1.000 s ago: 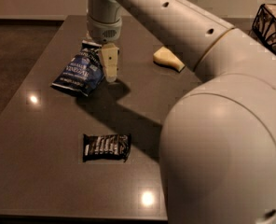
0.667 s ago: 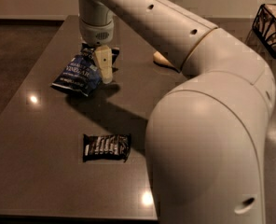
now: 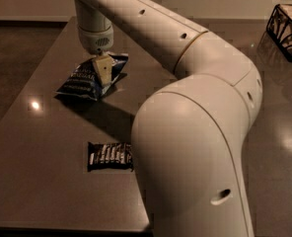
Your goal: Move blue chip bag near rxbar chocolate
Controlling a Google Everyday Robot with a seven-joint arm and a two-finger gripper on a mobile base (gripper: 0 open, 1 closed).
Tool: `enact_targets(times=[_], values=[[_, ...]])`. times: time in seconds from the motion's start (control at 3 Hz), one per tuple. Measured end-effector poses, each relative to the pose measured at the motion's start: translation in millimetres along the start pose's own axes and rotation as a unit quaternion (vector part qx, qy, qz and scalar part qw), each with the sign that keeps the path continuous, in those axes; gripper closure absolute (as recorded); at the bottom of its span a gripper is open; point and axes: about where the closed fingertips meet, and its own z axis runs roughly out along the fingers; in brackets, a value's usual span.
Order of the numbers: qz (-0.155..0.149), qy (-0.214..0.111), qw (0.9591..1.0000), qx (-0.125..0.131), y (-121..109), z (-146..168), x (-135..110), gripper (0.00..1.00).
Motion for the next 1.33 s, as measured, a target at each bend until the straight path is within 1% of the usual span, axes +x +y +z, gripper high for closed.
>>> enact_targets(times=[0.33, 0.67, 1.0, 1.33], values=[[-0.004, -0.013, 0.9999, 0.0, 10.1, -7.3, -2.4, 0.64], [-0.01, -0.037, 0.9991, 0.018, 35.1, -32.4, -3.4, 0.88], [-0.016, -0.063, 0.9968, 0.046, 76.2, -65.6, -1.8, 1.0], [-0.024, -0.081, 0.994, 0.069, 126.2, -92.5, -1.6, 1.0]])
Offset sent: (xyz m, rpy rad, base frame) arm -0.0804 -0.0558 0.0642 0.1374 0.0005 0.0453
